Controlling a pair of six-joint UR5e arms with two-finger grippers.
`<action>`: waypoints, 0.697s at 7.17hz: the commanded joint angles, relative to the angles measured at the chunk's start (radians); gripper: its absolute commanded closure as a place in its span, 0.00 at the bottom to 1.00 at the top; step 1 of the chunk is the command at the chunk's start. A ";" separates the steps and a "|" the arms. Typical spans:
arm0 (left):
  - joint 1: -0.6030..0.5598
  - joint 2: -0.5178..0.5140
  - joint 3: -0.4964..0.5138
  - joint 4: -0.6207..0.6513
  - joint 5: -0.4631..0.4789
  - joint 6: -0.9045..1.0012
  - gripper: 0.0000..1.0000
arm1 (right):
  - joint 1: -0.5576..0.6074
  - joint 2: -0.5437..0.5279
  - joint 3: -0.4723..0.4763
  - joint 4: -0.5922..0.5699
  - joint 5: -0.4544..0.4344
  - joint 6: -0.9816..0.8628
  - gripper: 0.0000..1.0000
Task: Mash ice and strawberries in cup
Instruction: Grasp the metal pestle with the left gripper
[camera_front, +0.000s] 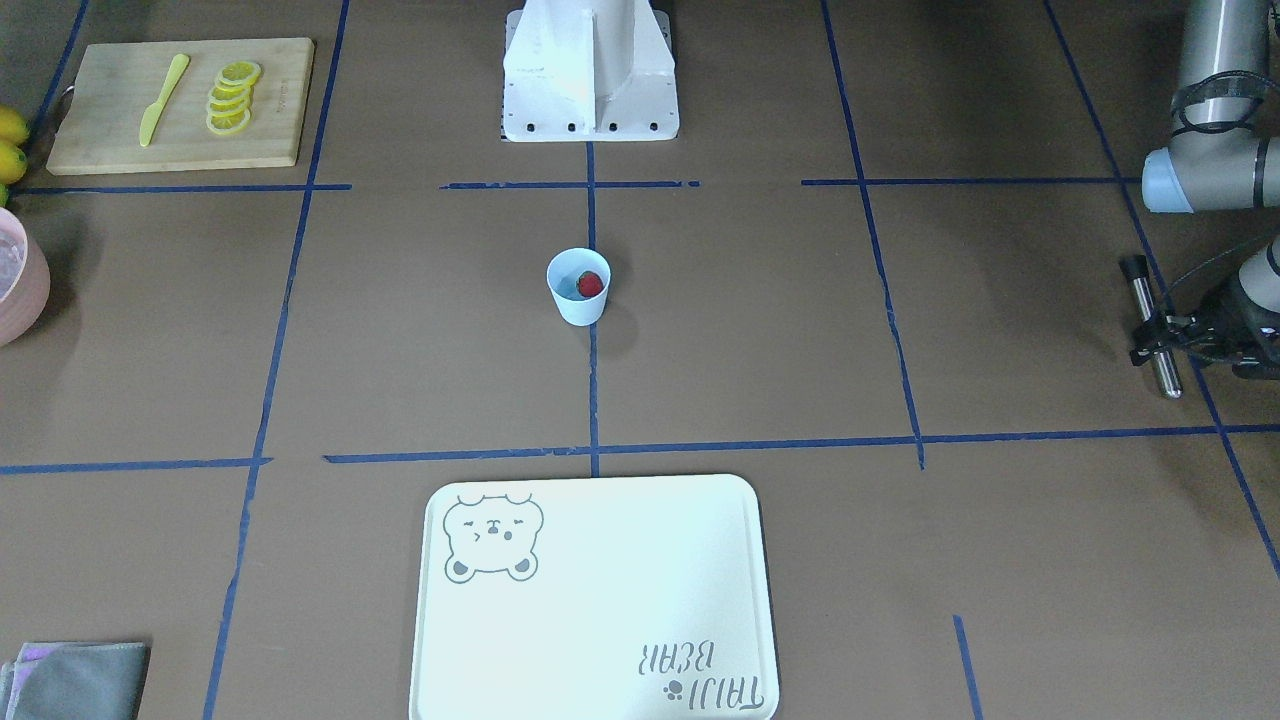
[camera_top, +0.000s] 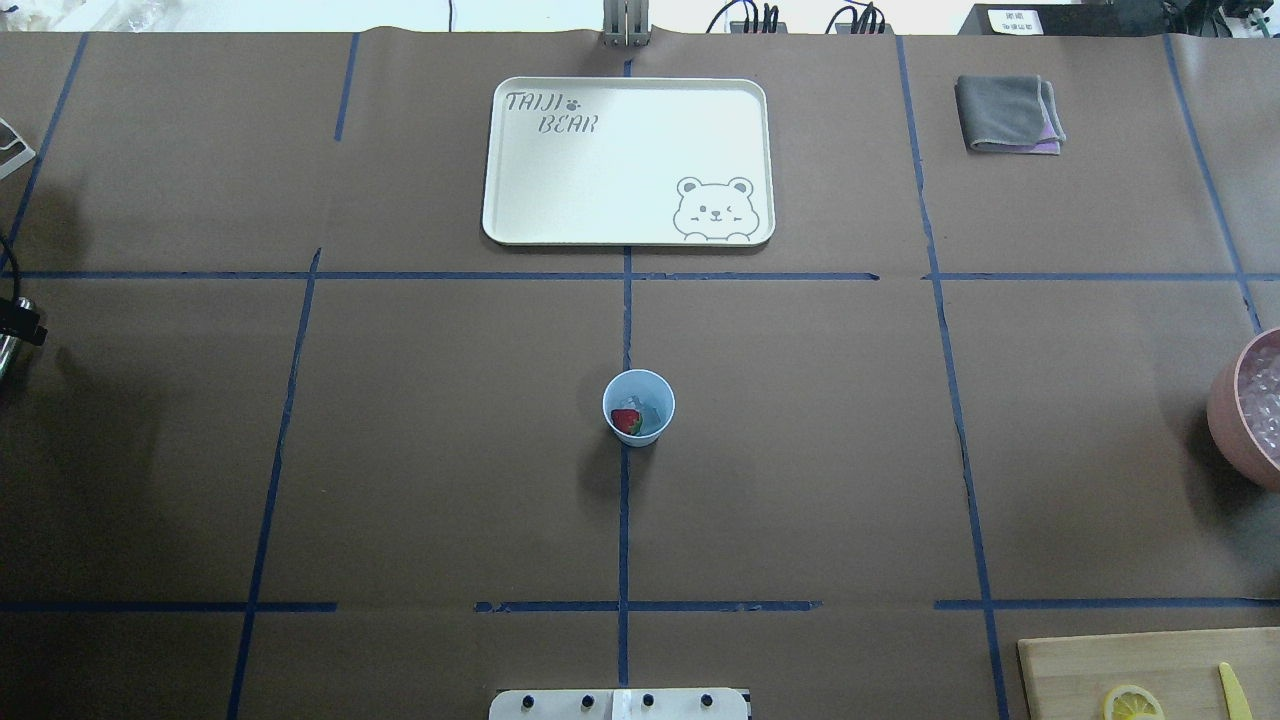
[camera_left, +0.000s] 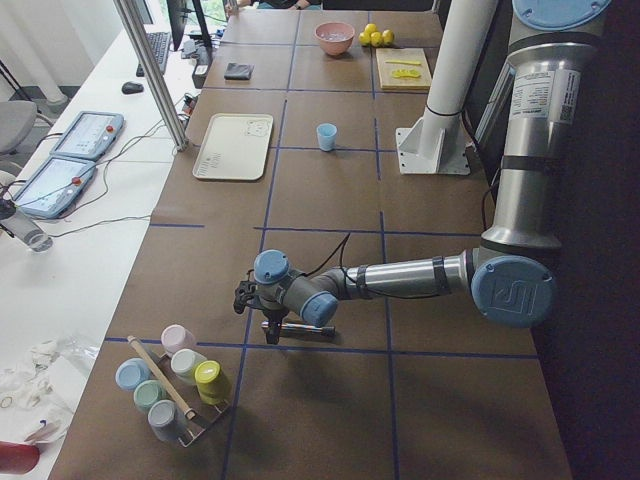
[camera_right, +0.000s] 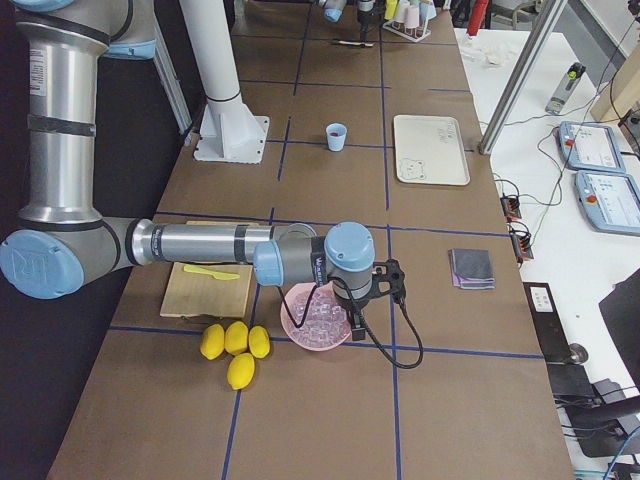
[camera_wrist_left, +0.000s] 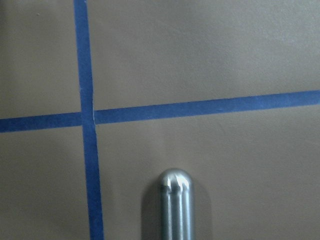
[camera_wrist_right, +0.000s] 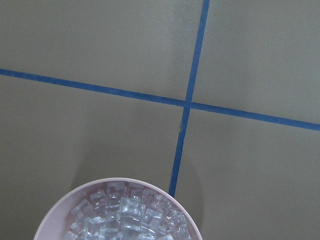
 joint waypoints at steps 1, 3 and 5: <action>0.005 0.001 0.000 0.000 0.000 0.000 0.15 | 0.001 0.000 0.000 0.000 0.000 0.001 0.01; 0.005 0.001 0.006 0.000 -0.004 0.003 0.33 | 0.001 0.000 0.000 0.000 0.000 -0.001 0.01; 0.005 0.001 0.006 -0.001 -0.005 0.008 0.50 | 0.009 0.000 0.002 0.002 0.002 -0.001 0.01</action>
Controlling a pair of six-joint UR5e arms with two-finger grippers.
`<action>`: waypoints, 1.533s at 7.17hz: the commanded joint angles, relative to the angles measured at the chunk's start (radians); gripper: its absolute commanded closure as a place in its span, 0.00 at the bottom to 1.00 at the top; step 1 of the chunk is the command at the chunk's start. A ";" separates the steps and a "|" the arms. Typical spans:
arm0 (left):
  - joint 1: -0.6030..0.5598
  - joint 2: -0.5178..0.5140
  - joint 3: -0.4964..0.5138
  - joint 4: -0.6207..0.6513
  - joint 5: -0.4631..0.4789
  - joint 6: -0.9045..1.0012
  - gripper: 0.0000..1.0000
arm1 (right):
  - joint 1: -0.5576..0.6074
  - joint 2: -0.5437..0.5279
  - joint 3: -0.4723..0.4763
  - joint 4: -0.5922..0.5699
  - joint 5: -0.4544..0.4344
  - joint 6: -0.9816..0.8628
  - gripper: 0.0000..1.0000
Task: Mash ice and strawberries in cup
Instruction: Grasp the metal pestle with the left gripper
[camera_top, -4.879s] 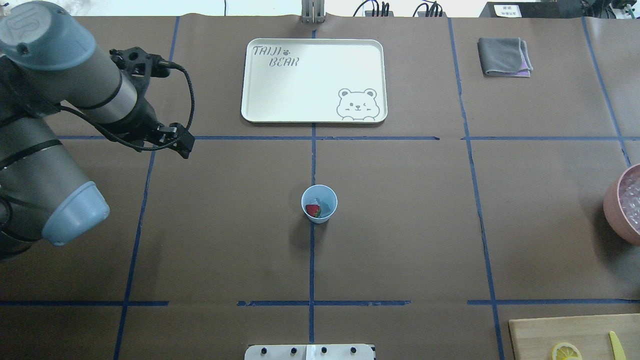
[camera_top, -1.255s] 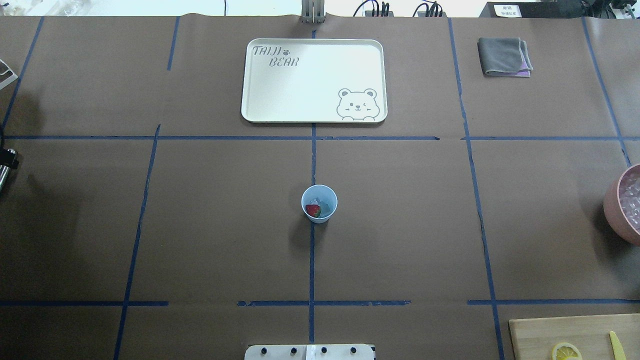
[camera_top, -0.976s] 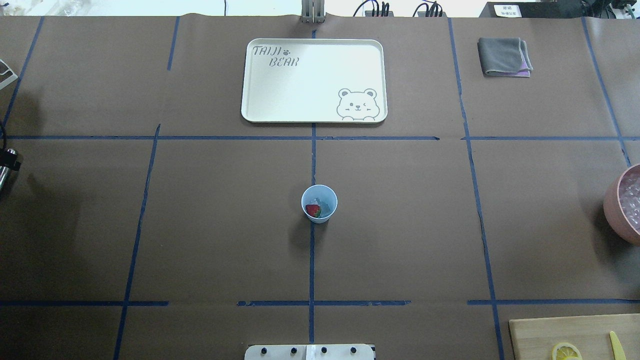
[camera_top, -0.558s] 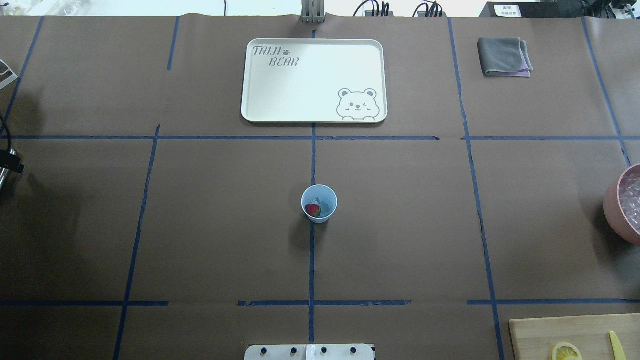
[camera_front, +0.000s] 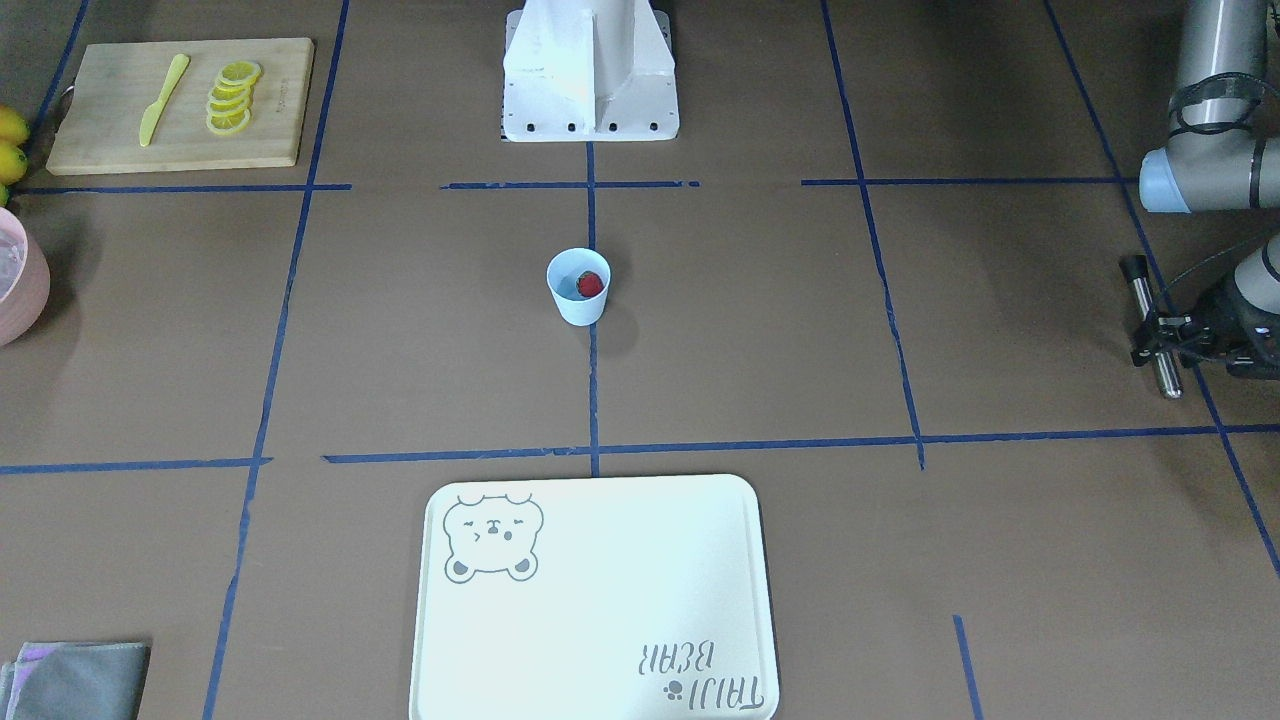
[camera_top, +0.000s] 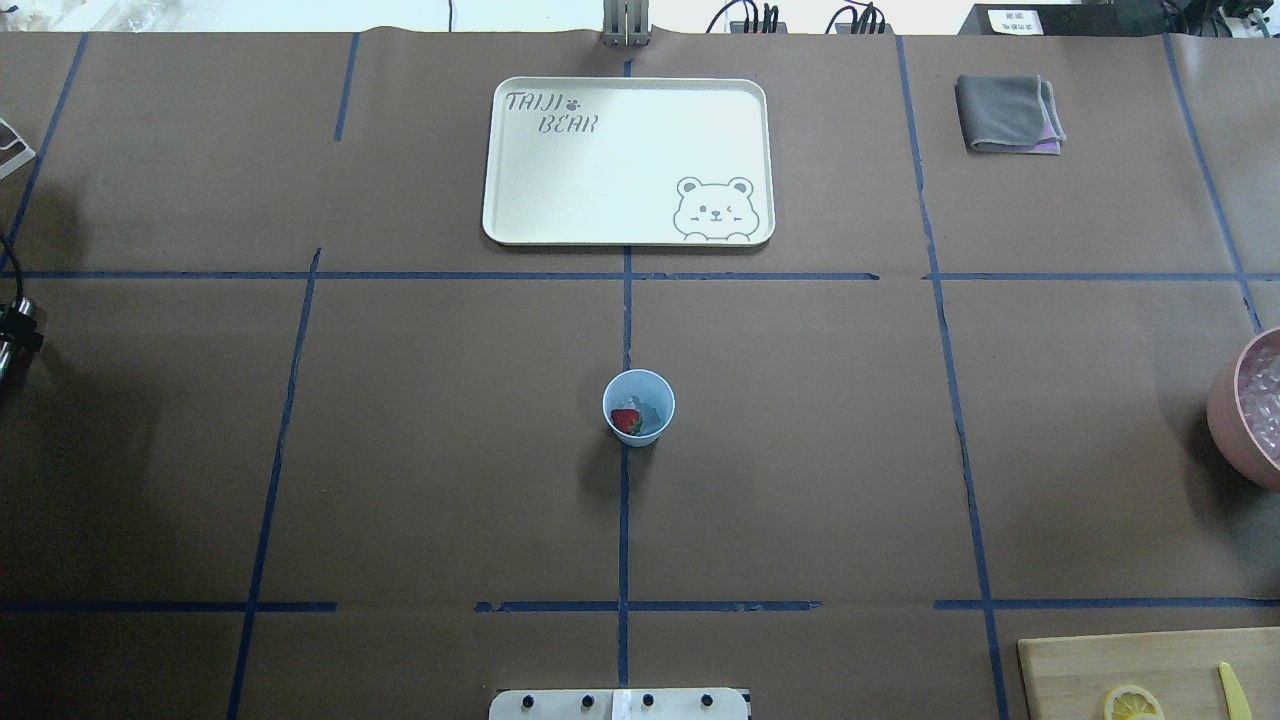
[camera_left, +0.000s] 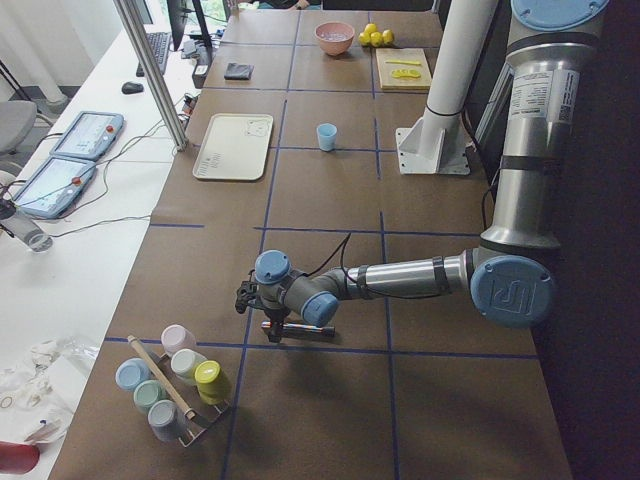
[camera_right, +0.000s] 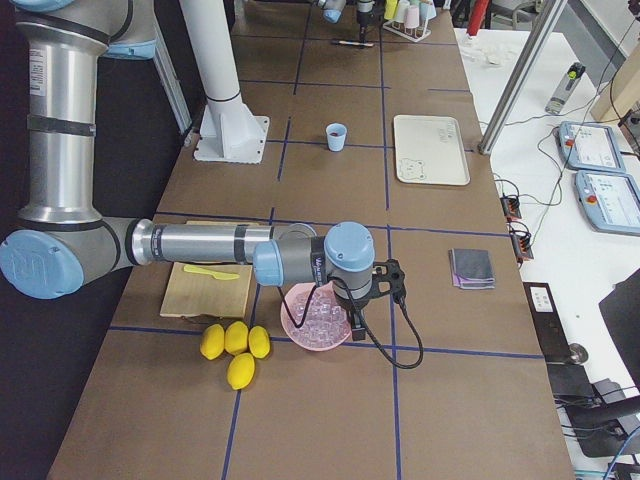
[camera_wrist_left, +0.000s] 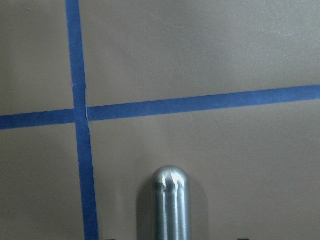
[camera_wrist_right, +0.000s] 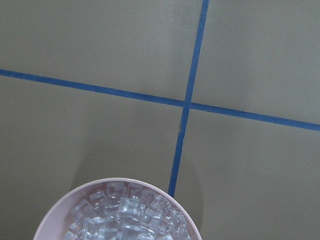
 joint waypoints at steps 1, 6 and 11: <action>0.000 0.000 -0.001 -0.001 -0.001 0.005 0.60 | 0.005 0.000 0.002 -0.001 0.001 0.000 0.01; -0.017 0.003 -0.085 0.011 -0.096 0.002 1.00 | 0.010 0.000 0.005 -0.001 0.002 -0.002 0.01; -0.075 -0.017 -0.378 0.014 0.026 -0.008 1.00 | 0.011 -0.002 0.007 -0.001 0.014 0.001 0.01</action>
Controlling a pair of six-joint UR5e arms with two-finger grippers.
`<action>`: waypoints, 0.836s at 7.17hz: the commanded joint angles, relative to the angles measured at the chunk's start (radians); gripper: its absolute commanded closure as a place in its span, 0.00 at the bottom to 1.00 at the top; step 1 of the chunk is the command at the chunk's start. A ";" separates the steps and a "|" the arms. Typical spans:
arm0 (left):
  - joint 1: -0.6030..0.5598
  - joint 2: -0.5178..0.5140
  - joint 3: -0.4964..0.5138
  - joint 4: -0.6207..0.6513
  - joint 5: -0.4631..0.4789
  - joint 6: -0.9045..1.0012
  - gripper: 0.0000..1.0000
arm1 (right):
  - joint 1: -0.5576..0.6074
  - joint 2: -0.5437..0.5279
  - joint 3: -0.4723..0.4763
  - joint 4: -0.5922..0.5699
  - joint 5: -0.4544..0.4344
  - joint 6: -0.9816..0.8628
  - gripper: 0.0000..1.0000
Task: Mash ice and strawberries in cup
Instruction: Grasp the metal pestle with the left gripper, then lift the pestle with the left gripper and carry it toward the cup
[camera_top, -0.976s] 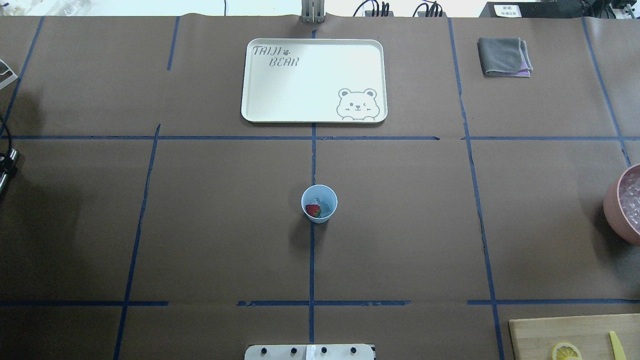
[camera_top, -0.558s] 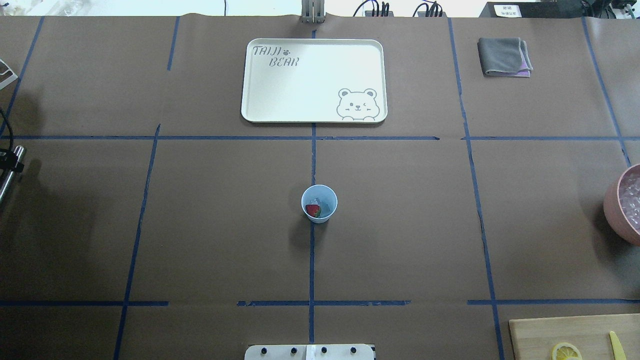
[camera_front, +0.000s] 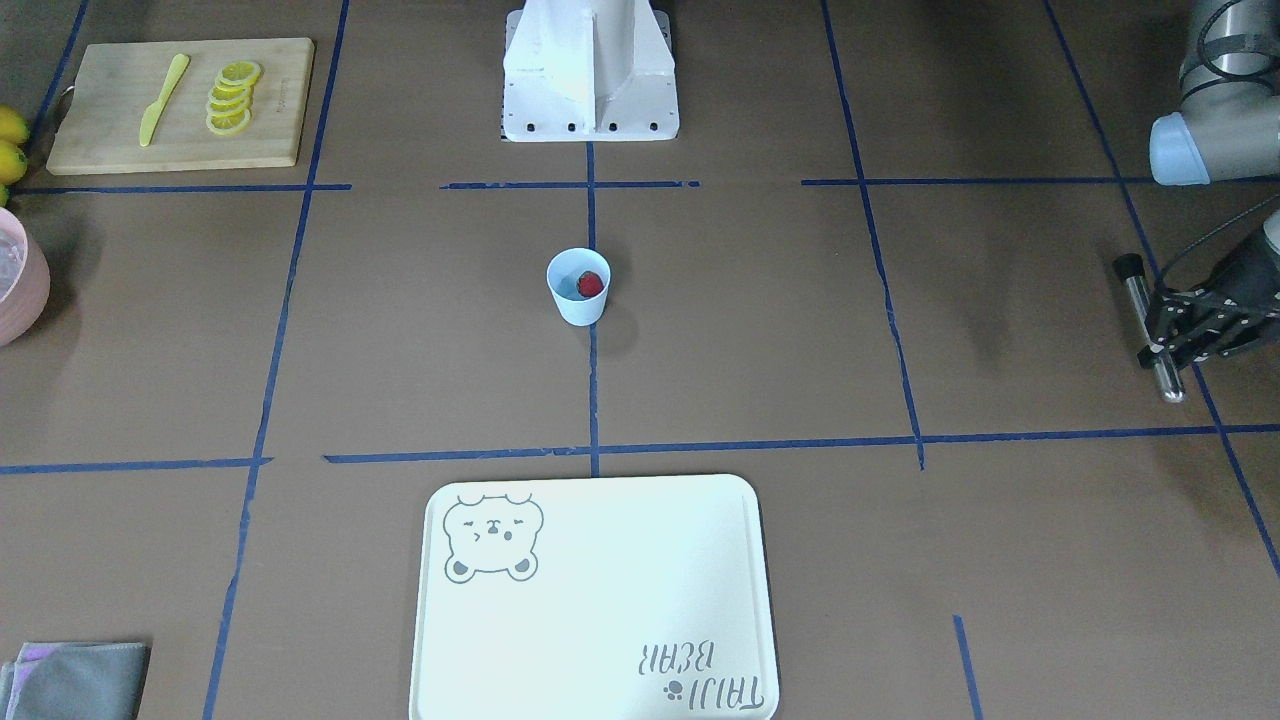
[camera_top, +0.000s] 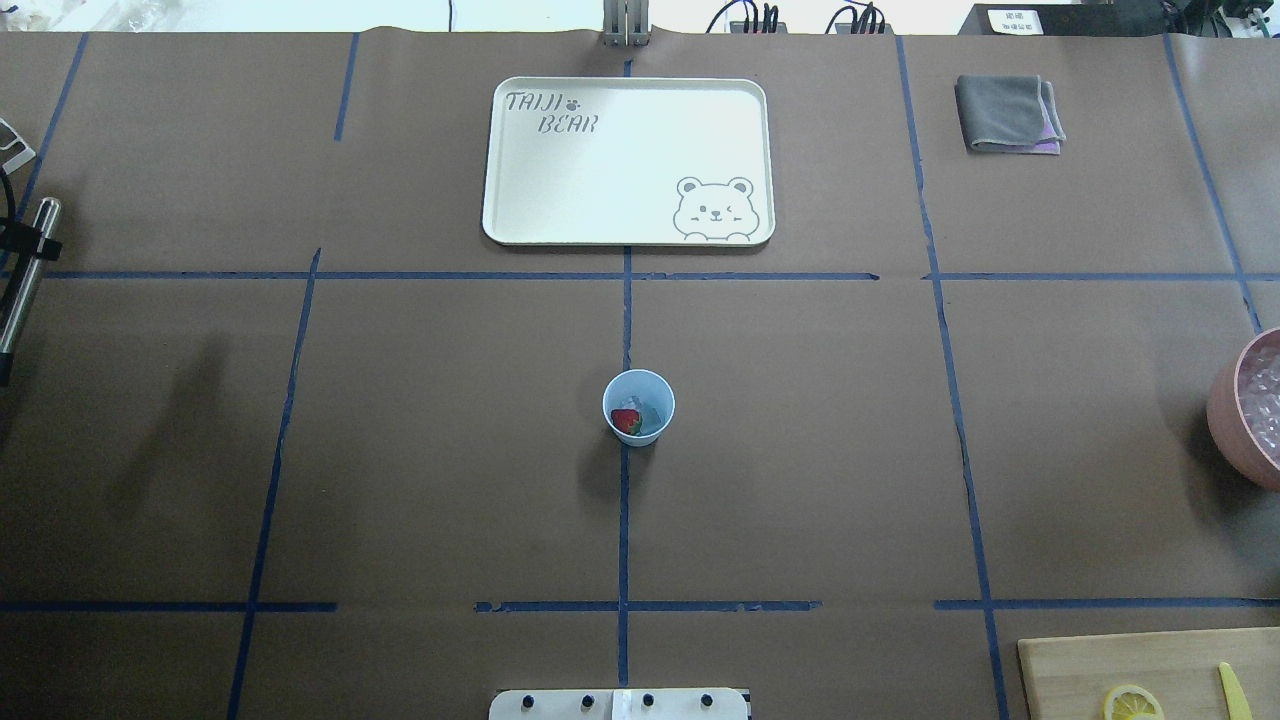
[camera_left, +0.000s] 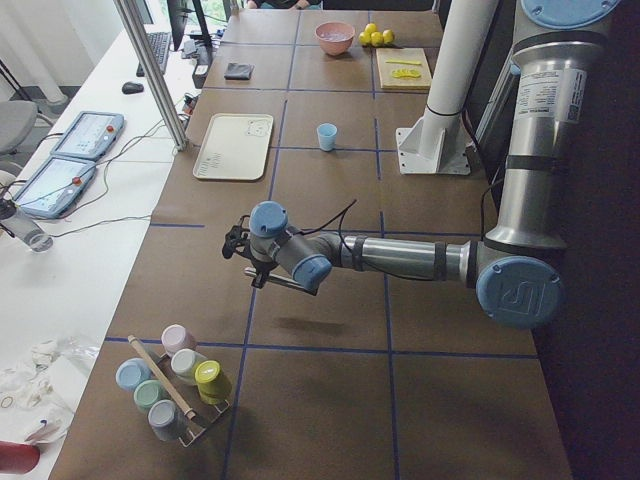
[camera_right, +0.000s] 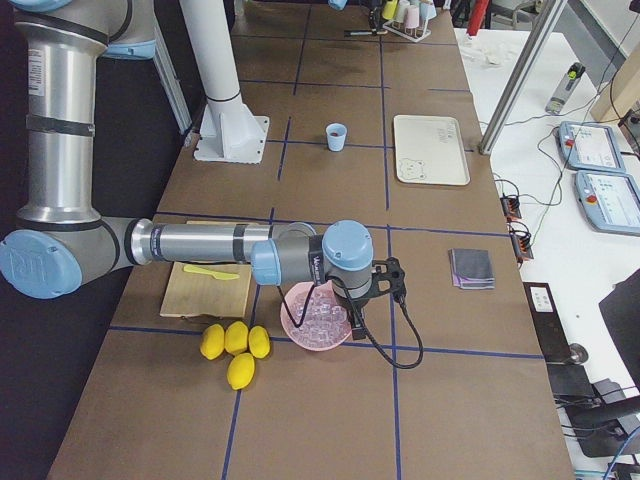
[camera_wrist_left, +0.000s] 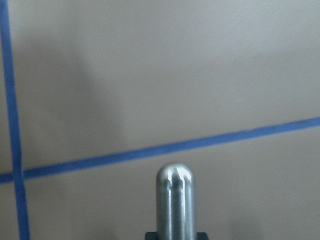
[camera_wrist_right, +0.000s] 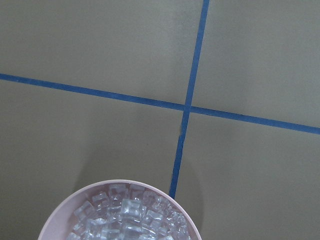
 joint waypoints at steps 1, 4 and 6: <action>0.001 -0.033 -0.083 0.005 0.089 -0.012 1.00 | 0.000 0.000 -0.001 0.000 0.021 0.001 0.01; 0.021 -0.178 -0.080 -0.106 0.088 0.002 1.00 | 0.000 0.001 0.016 0.001 0.021 0.002 0.01; 0.094 -0.197 -0.073 -0.330 0.096 -0.009 1.00 | 0.000 0.001 0.024 0.000 0.021 0.004 0.01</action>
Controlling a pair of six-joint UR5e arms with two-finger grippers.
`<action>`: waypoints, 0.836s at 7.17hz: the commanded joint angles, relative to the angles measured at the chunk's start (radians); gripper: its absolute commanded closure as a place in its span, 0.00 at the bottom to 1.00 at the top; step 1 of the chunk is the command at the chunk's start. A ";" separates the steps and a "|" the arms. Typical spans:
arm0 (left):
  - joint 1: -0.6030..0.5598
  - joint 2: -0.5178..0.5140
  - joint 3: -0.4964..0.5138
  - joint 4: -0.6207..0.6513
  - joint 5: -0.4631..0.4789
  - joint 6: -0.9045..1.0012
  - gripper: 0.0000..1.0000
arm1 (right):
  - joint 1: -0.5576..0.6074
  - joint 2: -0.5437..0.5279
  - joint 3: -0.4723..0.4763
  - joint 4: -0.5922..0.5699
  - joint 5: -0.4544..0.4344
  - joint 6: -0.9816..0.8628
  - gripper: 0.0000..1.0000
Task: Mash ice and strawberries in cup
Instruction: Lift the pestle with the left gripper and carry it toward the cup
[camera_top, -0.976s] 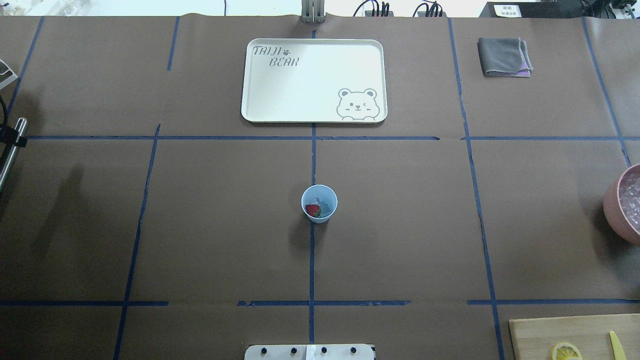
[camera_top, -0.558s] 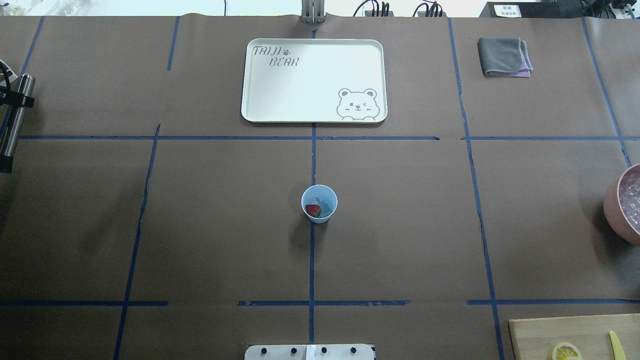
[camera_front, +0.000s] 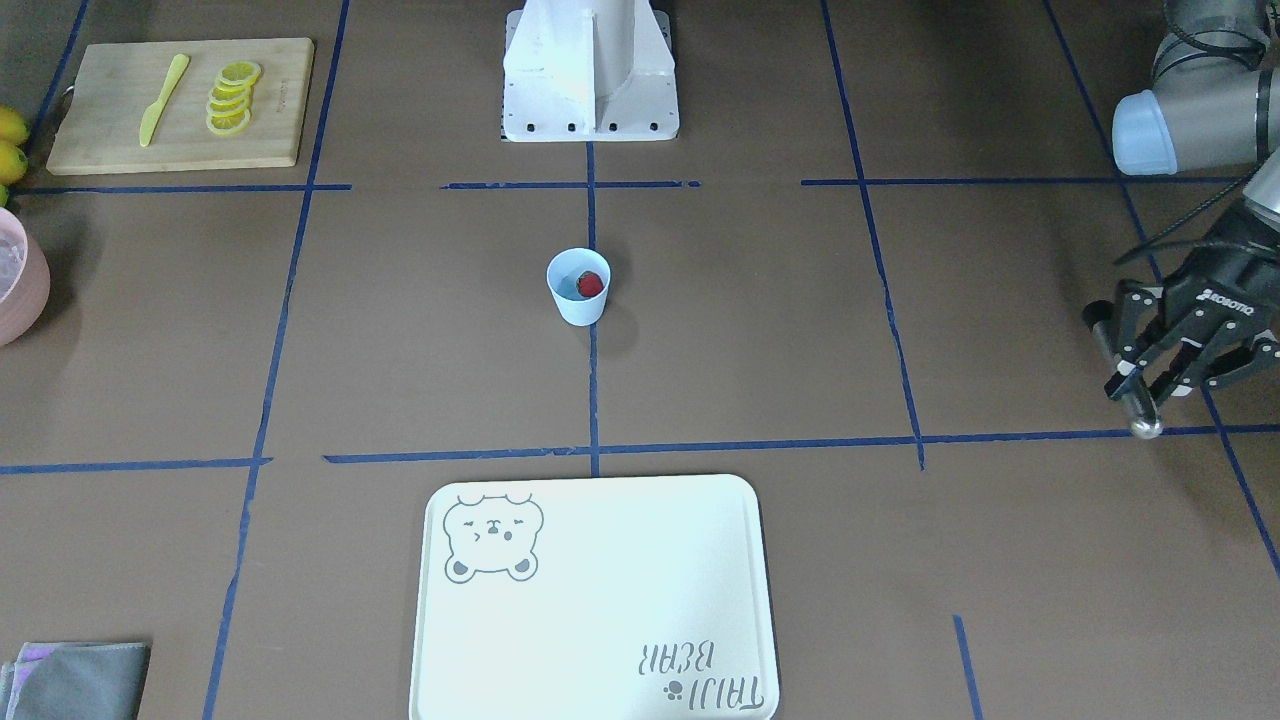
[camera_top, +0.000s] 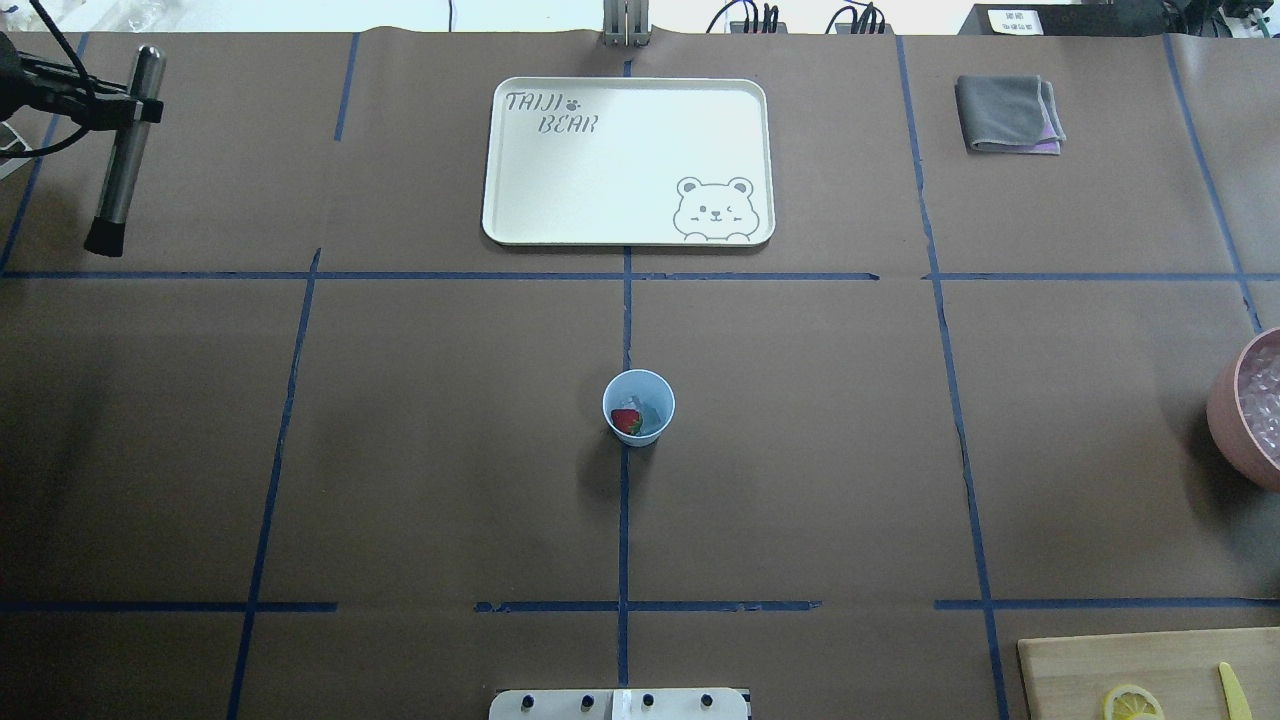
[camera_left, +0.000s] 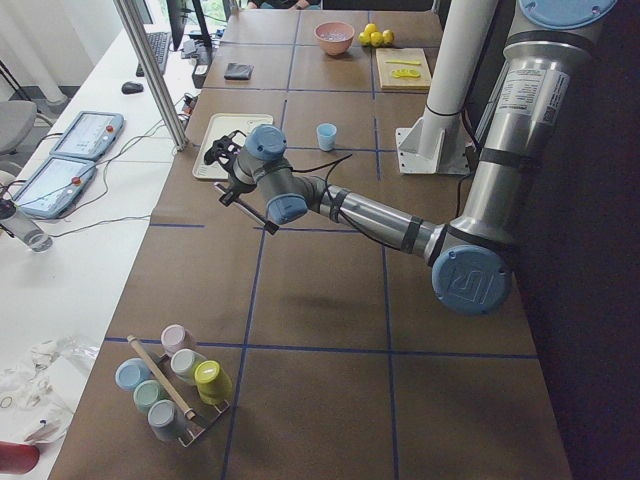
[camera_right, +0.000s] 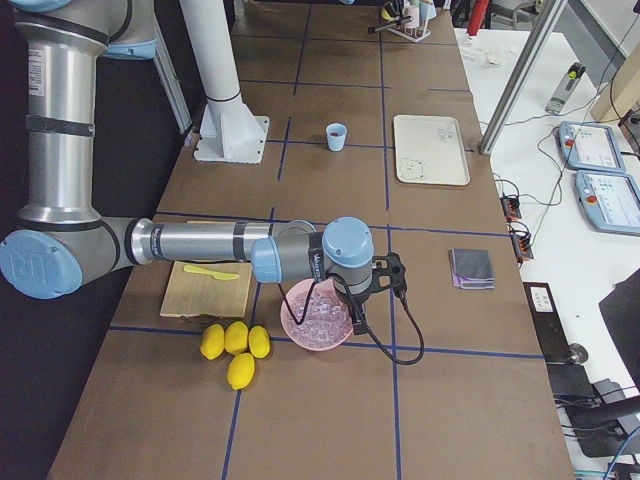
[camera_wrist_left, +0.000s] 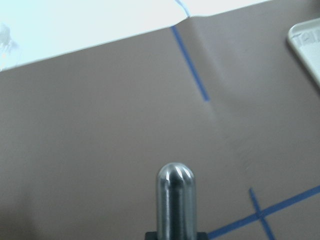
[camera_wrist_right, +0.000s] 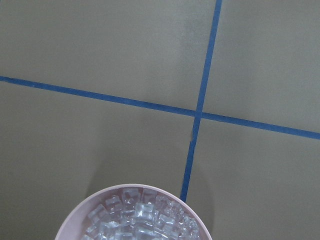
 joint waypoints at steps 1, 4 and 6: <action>0.059 -0.022 -0.009 -0.177 0.006 -0.010 1.00 | 0.000 -0.001 0.003 0.000 0.002 0.001 0.01; 0.284 -0.047 0.000 -0.593 0.346 -0.259 1.00 | 0.000 -0.001 0.002 0.000 0.002 -0.001 0.01; 0.493 -0.147 0.050 -0.801 0.586 -0.261 1.00 | 0.001 0.000 0.003 0.001 0.002 -0.001 0.01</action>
